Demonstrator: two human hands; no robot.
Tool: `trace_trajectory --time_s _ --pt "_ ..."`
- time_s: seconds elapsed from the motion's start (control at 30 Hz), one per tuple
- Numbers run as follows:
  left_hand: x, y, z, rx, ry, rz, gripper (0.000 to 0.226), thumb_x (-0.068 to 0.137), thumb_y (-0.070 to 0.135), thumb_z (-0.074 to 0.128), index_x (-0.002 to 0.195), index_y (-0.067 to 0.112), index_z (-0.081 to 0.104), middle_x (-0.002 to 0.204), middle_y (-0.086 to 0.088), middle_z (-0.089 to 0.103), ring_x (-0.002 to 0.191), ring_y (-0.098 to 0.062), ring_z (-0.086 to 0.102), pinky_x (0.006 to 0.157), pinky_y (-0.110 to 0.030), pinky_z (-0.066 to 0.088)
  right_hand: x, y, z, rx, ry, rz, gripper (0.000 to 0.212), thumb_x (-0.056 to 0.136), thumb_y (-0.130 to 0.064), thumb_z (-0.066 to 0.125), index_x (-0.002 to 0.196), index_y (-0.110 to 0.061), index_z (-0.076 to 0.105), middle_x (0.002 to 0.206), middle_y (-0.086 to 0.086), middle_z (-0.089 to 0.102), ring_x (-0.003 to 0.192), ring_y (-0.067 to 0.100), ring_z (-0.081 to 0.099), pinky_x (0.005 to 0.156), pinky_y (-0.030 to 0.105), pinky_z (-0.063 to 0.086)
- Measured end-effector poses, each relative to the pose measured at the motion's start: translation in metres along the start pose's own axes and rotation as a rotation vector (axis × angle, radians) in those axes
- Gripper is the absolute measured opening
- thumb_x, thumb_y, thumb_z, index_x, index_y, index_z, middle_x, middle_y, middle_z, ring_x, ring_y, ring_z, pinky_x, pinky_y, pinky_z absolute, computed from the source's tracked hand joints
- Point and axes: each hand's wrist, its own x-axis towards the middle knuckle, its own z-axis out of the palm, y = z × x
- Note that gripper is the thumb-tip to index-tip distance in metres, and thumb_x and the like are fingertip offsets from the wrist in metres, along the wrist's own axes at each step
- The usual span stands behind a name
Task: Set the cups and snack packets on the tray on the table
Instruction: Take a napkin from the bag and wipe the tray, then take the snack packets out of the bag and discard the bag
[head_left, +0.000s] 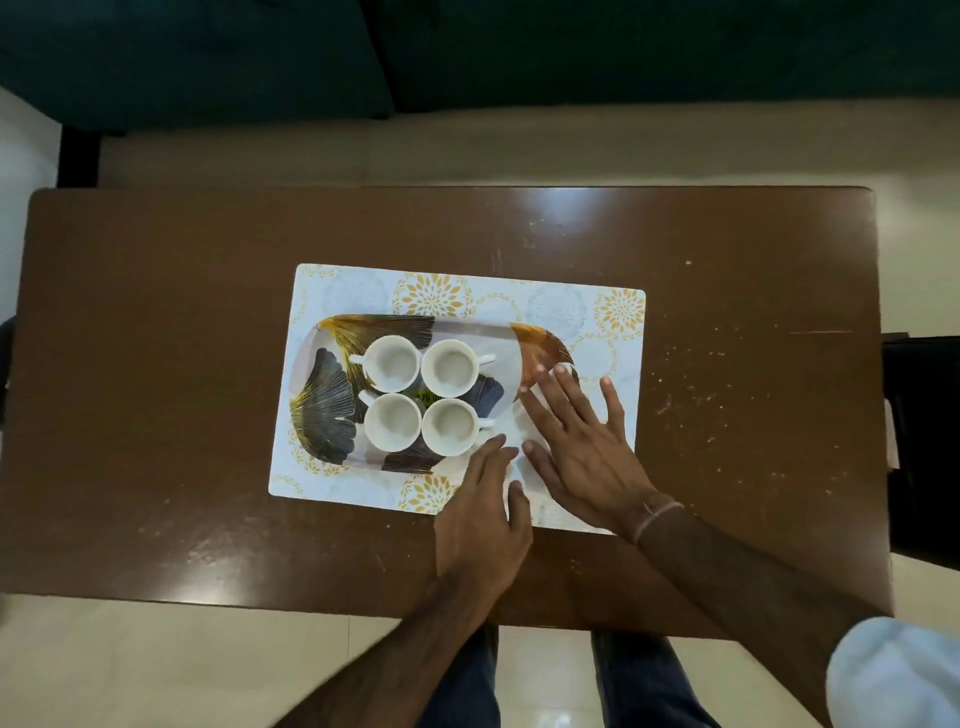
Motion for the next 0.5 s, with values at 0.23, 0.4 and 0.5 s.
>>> trace_trajectory --time_s 0.23,0.4,0.5 --pt "0.06 0.065 0.011 -0.116 0.041 0.16 0.04 0.094 0.023 0.06 0.134 0.022 0.054 0.133 0.005 0.06 0.106 -0.015 0.062 0.09 -0.016 0.049 0.001 0.04 -0.034 0.207 0.068 0.204 0.056 0.103 -0.051 0.022 0.155 -0.03 0.025 0.167 -0.001 0.011 0.153 0.023 0.013 0.12 0.057 0.002" --pt "0.094 0.12 0.045 0.093 -0.159 0.185 0.058 0.094 0.033 0.06 0.147 0.022 0.04 0.152 -0.001 0.045 0.135 -0.022 0.046 0.111 -0.043 0.041 -0.028 0.096 -0.053 0.298 0.156 0.345 0.051 0.101 -0.045 0.031 0.148 -0.024 0.038 0.161 0.002 0.027 0.146 0.022 0.029 0.118 0.056 0.012" --pt "0.105 0.159 0.071 0.158 -0.222 0.234 0.06 0.093 0.035 0.059 0.148 0.027 0.037 0.152 0.0 0.044 0.136 -0.022 0.042 0.109 -0.046 0.04 -0.055 0.137 -0.06 0.322 0.201 0.459 0.05 0.099 -0.042 0.036 0.146 -0.024 0.038 0.16 0.001 0.028 0.145 0.02 0.029 0.117 0.054 0.016"
